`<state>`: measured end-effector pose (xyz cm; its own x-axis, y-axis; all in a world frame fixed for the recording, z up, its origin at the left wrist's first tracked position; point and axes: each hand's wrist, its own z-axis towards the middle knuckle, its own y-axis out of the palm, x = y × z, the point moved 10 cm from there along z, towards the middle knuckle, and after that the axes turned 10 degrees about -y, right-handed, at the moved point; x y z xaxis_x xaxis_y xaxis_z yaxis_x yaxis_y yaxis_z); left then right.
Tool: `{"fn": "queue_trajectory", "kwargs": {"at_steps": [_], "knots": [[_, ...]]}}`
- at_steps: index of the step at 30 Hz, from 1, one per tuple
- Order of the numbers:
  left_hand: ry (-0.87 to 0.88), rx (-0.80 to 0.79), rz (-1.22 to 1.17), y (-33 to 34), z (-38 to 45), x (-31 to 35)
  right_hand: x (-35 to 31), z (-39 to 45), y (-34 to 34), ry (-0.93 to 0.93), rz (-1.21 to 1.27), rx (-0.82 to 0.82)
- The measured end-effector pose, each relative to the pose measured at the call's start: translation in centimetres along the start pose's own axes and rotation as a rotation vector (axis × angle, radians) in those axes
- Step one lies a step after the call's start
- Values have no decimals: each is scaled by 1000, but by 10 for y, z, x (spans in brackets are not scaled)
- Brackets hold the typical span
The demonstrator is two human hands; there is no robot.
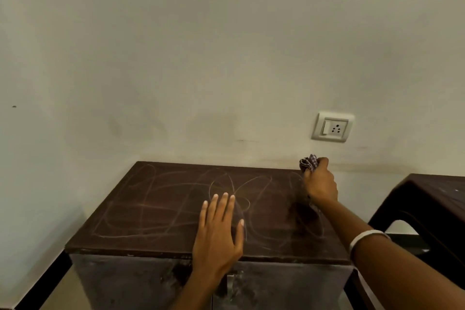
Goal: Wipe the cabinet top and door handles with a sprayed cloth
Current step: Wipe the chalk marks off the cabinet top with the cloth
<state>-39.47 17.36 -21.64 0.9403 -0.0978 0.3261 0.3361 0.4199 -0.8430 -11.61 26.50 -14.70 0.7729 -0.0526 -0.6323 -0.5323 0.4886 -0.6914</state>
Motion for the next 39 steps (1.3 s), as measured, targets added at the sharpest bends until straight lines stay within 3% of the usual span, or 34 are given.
{"fn": "queue_trajectory", "kwargs": {"at_steps": [10, 16, 21, 25, 31, 39], "knots": [[41, 14, -49, -3, 1, 6, 19, 59, 63, -115, -397, -84], [25, 14, -55, -5, 3, 5, 18, 81, 95, -183, -521, -289], [8, 0, -52, -6, 3, 5, 20, 80, 96, -360, -450, -287], [5, -3, -54, -7, 3, 6, 22, 72, 106, -345, -246, -270], [14, 5, -54, -9, 2, 7, -12, 56, 133, -465, -301, -288], [17, -7, -73, -8, 3, 6, 41, 73, 100, -276, -320, -239]]}}
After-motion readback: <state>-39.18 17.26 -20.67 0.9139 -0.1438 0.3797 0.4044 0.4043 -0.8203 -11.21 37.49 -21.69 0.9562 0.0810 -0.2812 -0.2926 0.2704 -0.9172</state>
